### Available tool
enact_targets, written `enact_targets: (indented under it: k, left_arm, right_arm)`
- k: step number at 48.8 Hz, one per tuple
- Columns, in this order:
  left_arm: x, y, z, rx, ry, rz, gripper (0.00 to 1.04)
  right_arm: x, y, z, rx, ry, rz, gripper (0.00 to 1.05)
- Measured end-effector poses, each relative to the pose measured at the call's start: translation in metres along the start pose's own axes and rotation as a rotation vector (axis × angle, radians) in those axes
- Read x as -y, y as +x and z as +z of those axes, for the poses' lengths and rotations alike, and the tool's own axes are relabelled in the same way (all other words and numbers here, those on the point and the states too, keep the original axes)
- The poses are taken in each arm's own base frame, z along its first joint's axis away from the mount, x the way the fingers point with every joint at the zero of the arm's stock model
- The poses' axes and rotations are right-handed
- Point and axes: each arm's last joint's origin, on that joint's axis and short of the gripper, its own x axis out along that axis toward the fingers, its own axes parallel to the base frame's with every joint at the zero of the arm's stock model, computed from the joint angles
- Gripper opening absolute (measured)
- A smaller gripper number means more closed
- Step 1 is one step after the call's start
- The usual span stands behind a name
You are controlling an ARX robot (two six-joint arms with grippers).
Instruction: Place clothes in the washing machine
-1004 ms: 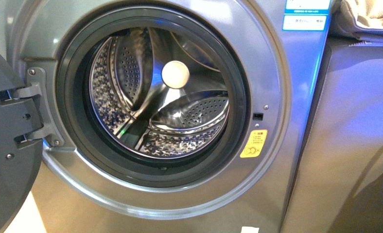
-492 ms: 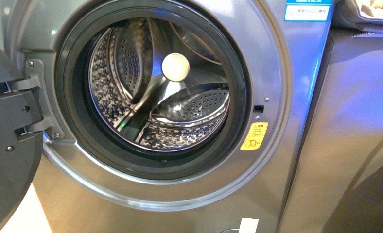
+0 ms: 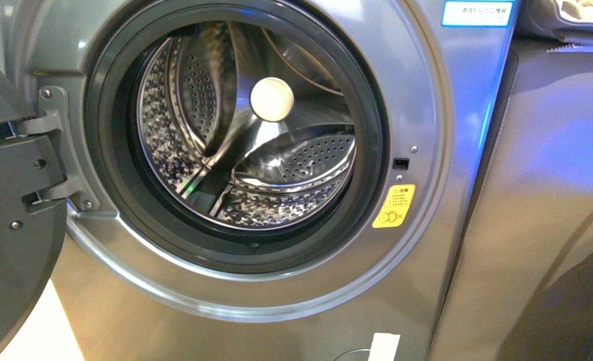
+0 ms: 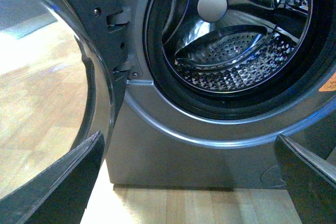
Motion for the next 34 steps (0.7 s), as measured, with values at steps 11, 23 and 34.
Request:
enact_targets:
  k: [11,23,34]
  left_arm:
    - [0.0000,0.0000,0.0000,0.000,0.000,0.000,0.98]
    - [0.0000,0.0000,0.0000,0.000,0.000,0.000,0.98]
    - [0.0000,0.0000,0.0000,0.000,0.000,0.000,0.98]
  right_arm:
    - [0.0028,0.0045,-0.0040,-0.007,-0.012,0.004,0.97]
    - [0.0055,0.0070,-0.0060,-0.003,-0.022,0.006,0.97]
    - [0.0077,0.0065,-0.0057,-0.001,-0.022,0.017,0.96]
